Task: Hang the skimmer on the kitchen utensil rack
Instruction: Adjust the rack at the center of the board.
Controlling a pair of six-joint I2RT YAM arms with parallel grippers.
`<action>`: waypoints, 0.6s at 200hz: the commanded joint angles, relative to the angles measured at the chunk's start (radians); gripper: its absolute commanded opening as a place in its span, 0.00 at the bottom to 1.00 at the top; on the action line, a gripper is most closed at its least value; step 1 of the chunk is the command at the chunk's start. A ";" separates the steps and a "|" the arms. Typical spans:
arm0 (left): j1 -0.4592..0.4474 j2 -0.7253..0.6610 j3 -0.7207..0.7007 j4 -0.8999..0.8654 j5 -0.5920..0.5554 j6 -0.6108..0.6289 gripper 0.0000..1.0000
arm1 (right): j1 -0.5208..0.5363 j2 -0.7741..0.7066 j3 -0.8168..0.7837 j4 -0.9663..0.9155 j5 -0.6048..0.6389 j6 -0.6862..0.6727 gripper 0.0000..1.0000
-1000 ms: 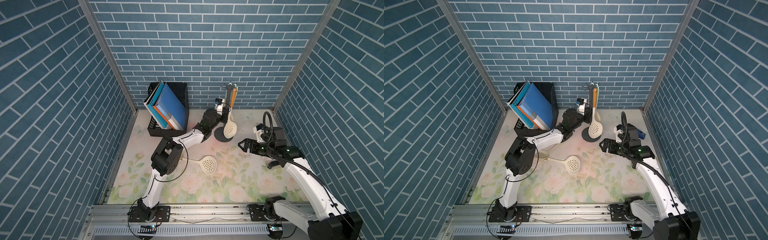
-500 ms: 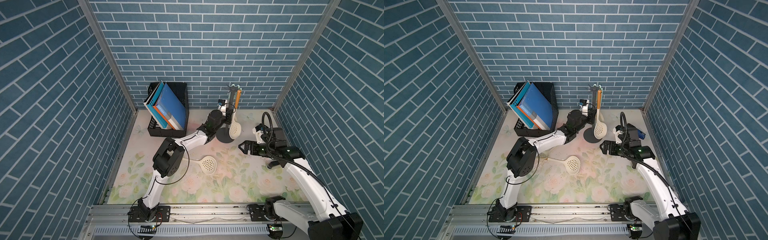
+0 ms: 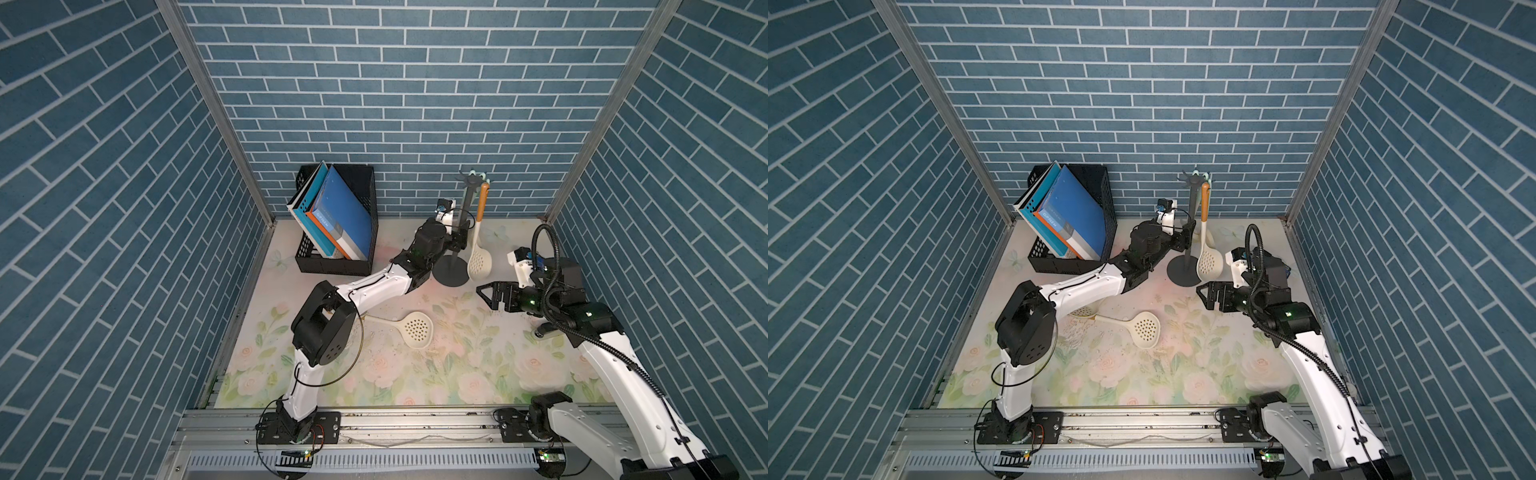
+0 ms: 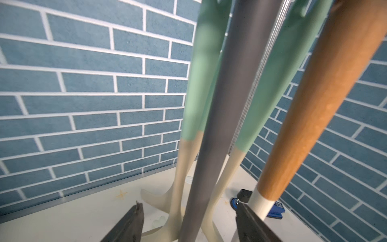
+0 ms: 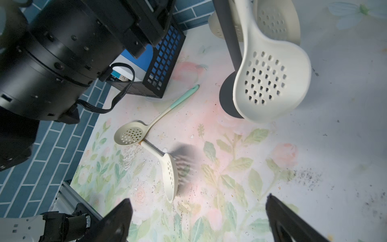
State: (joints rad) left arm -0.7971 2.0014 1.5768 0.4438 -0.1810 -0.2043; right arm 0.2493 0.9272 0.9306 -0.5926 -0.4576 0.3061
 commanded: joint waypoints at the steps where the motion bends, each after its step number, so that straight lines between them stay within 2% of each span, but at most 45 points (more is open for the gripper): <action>1: -0.004 -0.042 -0.069 -0.005 -0.063 0.047 0.76 | 0.002 -0.008 -0.022 0.050 -0.091 -0.015 0.99; 12: -0.004 -0.071 -0.120 0.000 -0.078 0.070 0.76 | 0.015 -0.007 -0.020 0.055 -0.109 -0.012 0.99; 22: -0.003 -0.102 -0.173 0.011 -0.108 0.079 0.80 | 0.041 -0.006 -0.017 0.056 -0.107 -0.020 0.99; 58: 0.002 -0.227 -0.352 0.053 -0.215 0.108 0.90 | 0.199 0.036 0.025 0.045 0.003 -0.047 0.99; 75: 0.015 -0.286 -0.420 0.043 -0.278 0.095 1.00 | 0.245 0.071 0.036 0.074 0.009 -0.025 0.99; 100: 0.066 -0.360 -0.467 -0.087 -0.341 0.013 1.00 | 0.278 0.098 0.017 0.151 0.017 0.022 0.99; 120: 0.116 -0.405 -0.483 -0.268 -0.392 -0.085 1.00 | 0.286 0.126 0.011 0.183 0.017 0.035 0.99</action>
State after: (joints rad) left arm -0.7391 1.6478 1.1156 0.3737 -0.4686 -0.1764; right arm 0.5240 1.0298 0.9386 -0.4862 -0.4587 0.3195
